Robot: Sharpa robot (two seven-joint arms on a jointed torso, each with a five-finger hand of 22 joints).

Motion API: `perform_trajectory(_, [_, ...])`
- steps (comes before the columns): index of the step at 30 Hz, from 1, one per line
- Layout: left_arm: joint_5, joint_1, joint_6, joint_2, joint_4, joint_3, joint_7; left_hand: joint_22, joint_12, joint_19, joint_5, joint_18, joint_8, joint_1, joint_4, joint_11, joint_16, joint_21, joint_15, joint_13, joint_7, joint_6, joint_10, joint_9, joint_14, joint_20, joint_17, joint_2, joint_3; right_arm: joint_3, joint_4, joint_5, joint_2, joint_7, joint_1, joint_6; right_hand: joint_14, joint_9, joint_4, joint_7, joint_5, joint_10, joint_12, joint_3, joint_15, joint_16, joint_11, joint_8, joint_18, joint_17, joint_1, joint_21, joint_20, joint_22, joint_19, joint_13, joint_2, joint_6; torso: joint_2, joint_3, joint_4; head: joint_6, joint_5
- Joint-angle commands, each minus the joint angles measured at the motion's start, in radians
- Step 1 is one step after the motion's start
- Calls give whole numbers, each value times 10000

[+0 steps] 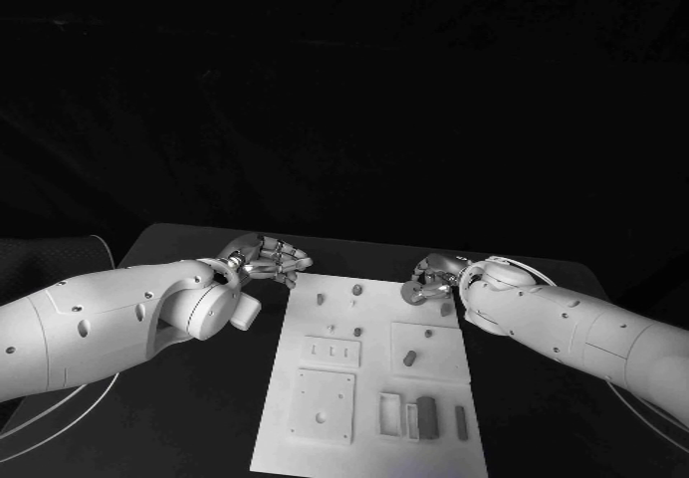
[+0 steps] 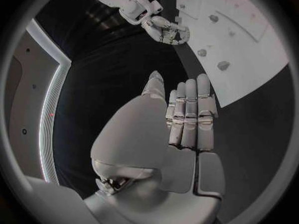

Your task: Assemble the parts on the task board

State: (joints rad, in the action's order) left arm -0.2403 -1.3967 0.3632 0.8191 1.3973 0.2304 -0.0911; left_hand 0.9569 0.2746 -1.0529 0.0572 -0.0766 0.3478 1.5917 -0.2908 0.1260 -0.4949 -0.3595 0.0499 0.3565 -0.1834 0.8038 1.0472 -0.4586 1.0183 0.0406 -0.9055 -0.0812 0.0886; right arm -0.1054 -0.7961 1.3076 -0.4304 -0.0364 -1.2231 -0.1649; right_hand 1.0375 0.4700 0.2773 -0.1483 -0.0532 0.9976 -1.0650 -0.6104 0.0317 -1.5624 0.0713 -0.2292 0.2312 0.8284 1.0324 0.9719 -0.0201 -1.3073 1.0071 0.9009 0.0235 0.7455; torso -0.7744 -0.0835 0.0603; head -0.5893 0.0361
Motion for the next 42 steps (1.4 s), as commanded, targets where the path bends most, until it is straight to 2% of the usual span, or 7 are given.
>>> perform_trajectory(1, [-28,-10,-74,-18,15,-9,-67,18,-45,-18,1,-192,-61,-21,-4,-12,46,69,6,-12,-49,-10,-54,-10,-42,86,-16,30,-76,-10,14,202,-10,82,18,-351,17,19,5,-291,-50,-14,-72,-50,81,-36,-69,-176,306,-14,64,65,-8,-171,54,-16,-160,626,3,-3,2,25,-10])
perform_trajectory(9, [-28,-10,-68,-12,22,-9,-68,20,-47,-19,1,-192,-62,-18,-5,-11,46,70,6,-13,-50,-11,-54,-11,-42,85,-16,28,-78,-10,-24,379,-34,207,16,-780,59,-8,29,-274,-38,27,-100,-114,99,-50,-85,-195,306,-25,-12,108,-4,-172,104,-42,-3,683,3,1,-3,71,-5])
perform_trajectory(19, [-28,-11,-63,0,28,-9,-79,23,-49,-19,0,-191,-64,-17,-6,-10,46,72,7,-13,-51,-11,-54,-12,-42,84,-17,25,-79,-9,-397,503,-222,218,-33,-986,107,-32,-4,-247,-27,66,-112,-136,125,-50,-113,-232,306,-46,-127,135,15,-157,157,-84,230,766,3,2,-7,99,-11])
perform_trajectory(24, [-27,-11,-49,22,25,-11,-107,28,-52,-18,-4,-188,-69,-34,-8,-9,47,76,8,-14,-54,-16,-56,-14,-43,82,-18,5,-64,-9,-938,512,-453,164,-167,-1028,141,-56,9,-226,-313,93,-117,-255,149,-42,-135,-250,306,-64,-84,141,42,-143,187,-118,273,815,5,-1,-8,115,-32])
perform_trajectory(30, [-11,-12,-19,34,10,-12,-168,34,-53,-18,-6,-187,-71,-48,-10,-8,47,80,9,-14,-55,-15,-52,-18,-44,81,-19,-15,-46,-8,-1875,740,-652,90,-298,-1031,159,-74,116,-209,-314,104,-122,-326,166,-41,-151,-264,306,-73,60,152,71,-143,196,-141,344,846,11,7,-17,123,-26])
perform_trajectory(33, [-11,-12,-8,32,7,-13,-177,40,-49,-20,-8,-185,-68,-84,-14,-11,48,83,12,-12,-53,-4,-40,-24,-44,79,-20,-13,-24,-8,-2235,863,-677,57,-311,-1012,161,-87,129,-208,-278,103,-122,-329,169,-38,-153,-263,306,-78,126,156,79,-144,193,-152,416,845,6,1,-8,180,-63])
perform_trajectory(42, [-10,-12,9,7,-6,-13,-175,44,-44,-20,-8,-187,-65,-91,-9,-16,49,86,11,-10,-48,5,-29,-29,-44,81,-20,-13,-13,-8,-2692,1153,-463,-23,-318,-1001,161,-92,125,-207,-258,102,-122,-326,170,-35,-153,-266,306,-81,146,156,80,-144,190,-158,440,851,4,-3,3,206,-28])
